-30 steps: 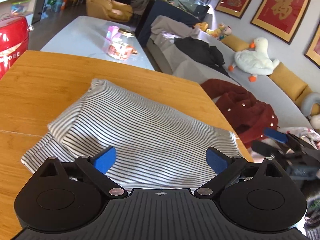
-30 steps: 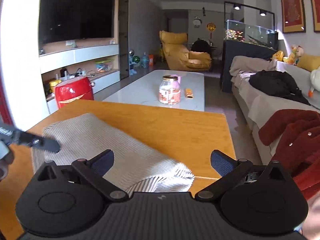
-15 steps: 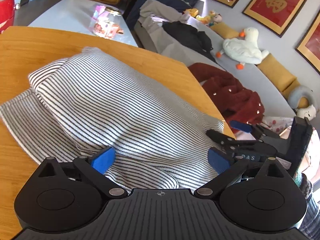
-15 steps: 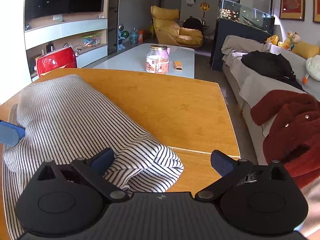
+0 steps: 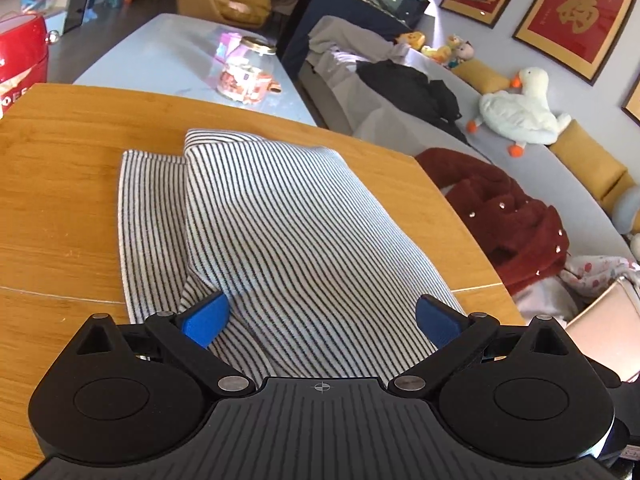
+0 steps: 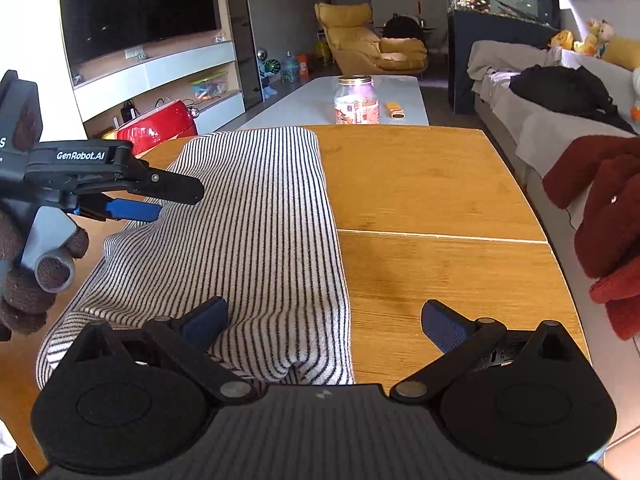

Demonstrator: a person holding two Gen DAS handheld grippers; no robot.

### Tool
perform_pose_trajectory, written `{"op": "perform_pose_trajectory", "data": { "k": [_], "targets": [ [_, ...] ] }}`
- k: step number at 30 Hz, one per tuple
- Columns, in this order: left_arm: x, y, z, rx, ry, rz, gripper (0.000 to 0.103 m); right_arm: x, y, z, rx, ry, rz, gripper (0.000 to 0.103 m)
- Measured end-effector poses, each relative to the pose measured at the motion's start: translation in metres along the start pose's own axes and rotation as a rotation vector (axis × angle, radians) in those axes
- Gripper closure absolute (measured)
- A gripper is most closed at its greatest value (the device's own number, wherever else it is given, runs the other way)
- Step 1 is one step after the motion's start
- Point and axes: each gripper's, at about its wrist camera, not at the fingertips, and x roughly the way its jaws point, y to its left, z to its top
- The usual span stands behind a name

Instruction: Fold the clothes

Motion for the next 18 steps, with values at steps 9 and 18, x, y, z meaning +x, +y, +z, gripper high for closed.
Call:
{"op": "perform_pose_trajectory", "data": {
  "k": [9,18],
  "targets": [
    [-0.034,-0.025,-0.035,0.105,0.027,0.009,0.000,-0.004,-0.012,0.004,0.054,0.008,0.057,0.000],
    [-0.049,-0.034,-0.057,0.169,0.028,0.038,0.000,-0.023,-0.020,0.018,-0.057,-0.076,-0.055,0.002]
  ]
}}
